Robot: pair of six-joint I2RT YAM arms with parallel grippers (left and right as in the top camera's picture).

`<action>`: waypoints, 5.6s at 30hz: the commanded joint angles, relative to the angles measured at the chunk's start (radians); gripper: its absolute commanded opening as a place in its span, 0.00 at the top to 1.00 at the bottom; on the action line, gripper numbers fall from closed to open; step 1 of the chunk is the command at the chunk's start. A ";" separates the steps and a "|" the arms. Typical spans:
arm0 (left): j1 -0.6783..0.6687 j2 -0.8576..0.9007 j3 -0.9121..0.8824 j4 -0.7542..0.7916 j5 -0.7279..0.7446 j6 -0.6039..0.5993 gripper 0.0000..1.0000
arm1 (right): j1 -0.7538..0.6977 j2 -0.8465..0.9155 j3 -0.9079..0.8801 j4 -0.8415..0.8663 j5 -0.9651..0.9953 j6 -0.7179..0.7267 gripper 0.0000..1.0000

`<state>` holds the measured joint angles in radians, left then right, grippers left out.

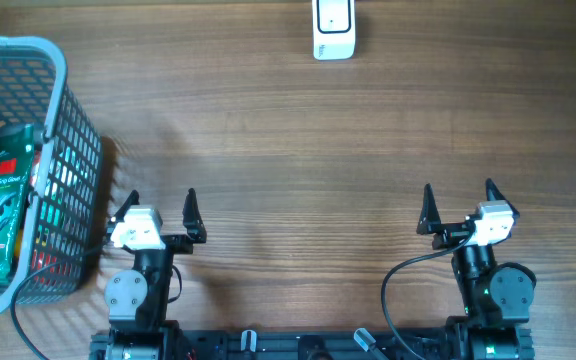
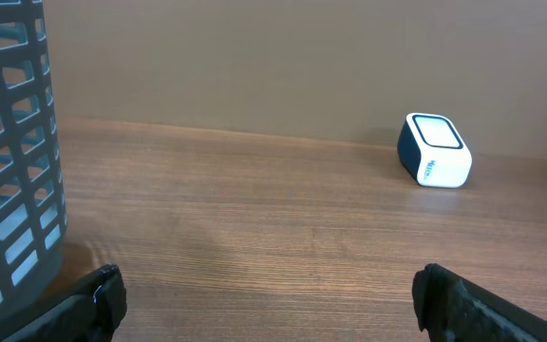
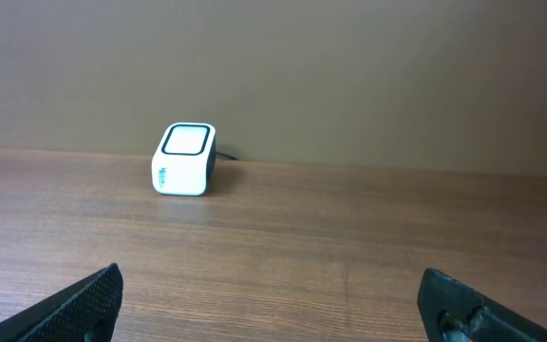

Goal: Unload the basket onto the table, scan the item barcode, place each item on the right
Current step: 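Move the left gripper toward the grey basket, then reach into the basket and grasp the green-capped jar with the left gripper, then lift the jar out and place it upright on the table center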

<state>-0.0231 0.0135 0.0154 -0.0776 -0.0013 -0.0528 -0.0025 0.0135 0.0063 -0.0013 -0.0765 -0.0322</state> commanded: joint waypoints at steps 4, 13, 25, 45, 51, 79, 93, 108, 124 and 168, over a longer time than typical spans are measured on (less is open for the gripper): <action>0.008 -0.009 -0.010 0.003 0.005 0.019 0.00 | 0.005 -0.006 -0.001 0.002 0.017 -0.018 0.00; 0.008 -0.009 -0.010 0.003 0.005 0.019 0.00 | 0.005 -0.006 -0.001 0.002 0.017 -0.018 0.00; 0.008 -0.009 -0.010 0.004 0.005 0.019 0.00 | 0.005 -0.006 -0.001 0.002 0.017 -0.018 0.00; 0.008 0.017 0.209 -0.041 0.264 -0.090 0.00 | 0.005 -0.006 -0.001 0.002 0.016 -0.018 0.00; 0.008 0.196 0.499 -0.151 0.300 -0.090 0.00 | 0.005 -0.006 -0.001 0.002 0.017 -0.018 0.00; 0.008 1.028 1.473 -0.895 0.070 -0.209 0.00 | 0.005 -0.006 -0.001 0.002 0.017 -0.018 0.00; 0.010 1.094 1.629 -1.040 -0.272 -0.317 0.00 | 0.005 -0.006 -0.001 0.002 0.017 -0.018 0.00; 0.634 1.272 1.626 -1.183 -0.243 -0.667 0.00 | 0.005 -0.006 -0.001 0.002 0.017 -0.018 0.00; 0.679 1.794 1.618 -1.263 -0.148 -0.690 0.00 | 0.005 -0.006 -0.001 0.002 0.017 -0.018 0.00; 0.679 1.547 1.406 -1.077 -0.122 -0.636 0.36 | 0.005 -0.006 -0.001 0.002 0.016 -0.018 0.01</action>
<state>0.6502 1.6444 1.3899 -1.1625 -0.1318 -0.7010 -0.0025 0.0135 0.0063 -0.0013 -0.0765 -0.0322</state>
